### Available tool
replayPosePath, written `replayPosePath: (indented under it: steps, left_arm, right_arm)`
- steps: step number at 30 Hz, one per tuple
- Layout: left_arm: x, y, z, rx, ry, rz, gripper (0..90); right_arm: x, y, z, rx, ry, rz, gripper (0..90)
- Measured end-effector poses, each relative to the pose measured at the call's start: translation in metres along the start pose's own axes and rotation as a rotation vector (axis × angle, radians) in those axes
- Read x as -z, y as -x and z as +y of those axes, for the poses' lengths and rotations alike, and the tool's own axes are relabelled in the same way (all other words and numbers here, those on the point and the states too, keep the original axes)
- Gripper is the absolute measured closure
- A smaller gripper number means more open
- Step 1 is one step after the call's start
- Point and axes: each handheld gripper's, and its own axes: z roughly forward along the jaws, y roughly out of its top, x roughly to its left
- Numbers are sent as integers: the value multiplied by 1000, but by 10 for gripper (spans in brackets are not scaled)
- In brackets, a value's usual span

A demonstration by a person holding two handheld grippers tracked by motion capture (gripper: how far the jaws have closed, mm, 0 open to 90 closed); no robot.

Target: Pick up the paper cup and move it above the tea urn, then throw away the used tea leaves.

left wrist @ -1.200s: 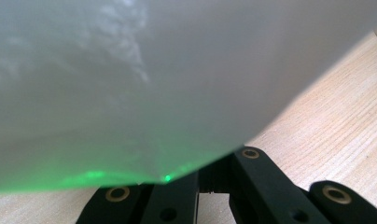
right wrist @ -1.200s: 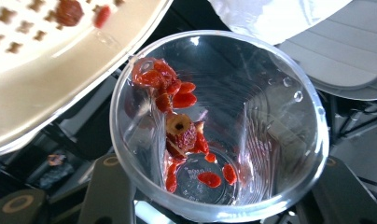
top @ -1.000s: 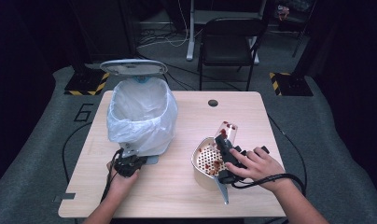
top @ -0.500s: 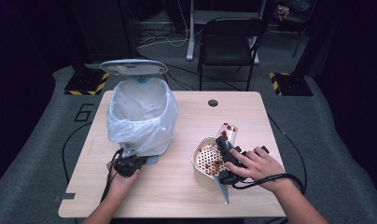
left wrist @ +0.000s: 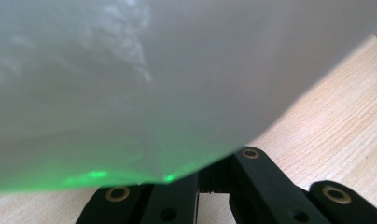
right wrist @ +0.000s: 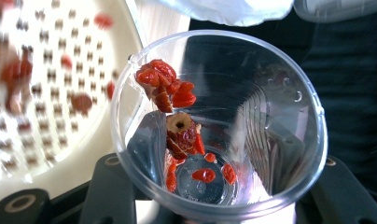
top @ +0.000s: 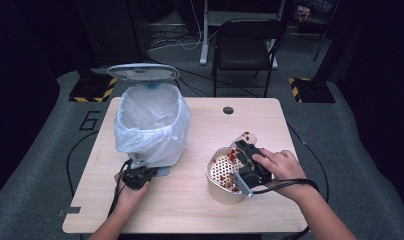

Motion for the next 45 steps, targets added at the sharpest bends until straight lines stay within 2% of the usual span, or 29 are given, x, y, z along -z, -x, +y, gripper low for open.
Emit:
replayPosePath:
  steps: [1,3,4,7,9,10,11,14,22,26,32,36,40,45]
  left_arm:
    - [0,0,0,-7,-4,3,900]
    - [0,0,0,2,1,2,900]
    - [0,0,0,3,2,1,900]
    - [0,0,0,1,-2,3,900]
    - [0,0,0,1,-2,3,900]
    - [0,0,0,1,-2,3,900]
    - [0,0,0,2,-1,3,900]
    - [0,0,0,3,0,3,900]
    - [0,0,0,2,-1,8,900]
    - [0,-1,0,3,6,7,900]
    - [0,-1,0,5,7,3,900]
    - [0,-1,0,5,5,3,900]
    - [0,-1,0,0,5,2,900]
    - [0,-2,0,0,4,-1,900]
  right_arm:
    - [0,8,-3,-79,27,44,484]
    - [-1,15,-8,-195,49,94,483]
    - [-1,21,-12,-284,73,146,483]
    - [-3,32,-22,-486,117,239,481]
    - [-5,37,-29,-581,131,284,481]
    - [-6,38,-31,-608,139,297,481]
    - [-7,41,-35,-656,145,317,481]
    - [-7,47,-40,-743,164,348,481]
    - [-11,62,-38,-890,193,417,482]
    - [-15,73,-31,-949,204,426,482]
    - [-23,91,-18,-983,219,435,482]
    - [-31,104,-8,-1027,241,445,482]
    - [-41,115,3,-1036,255,455,481]
    - [-53,131,15,-1065,297,473,481]
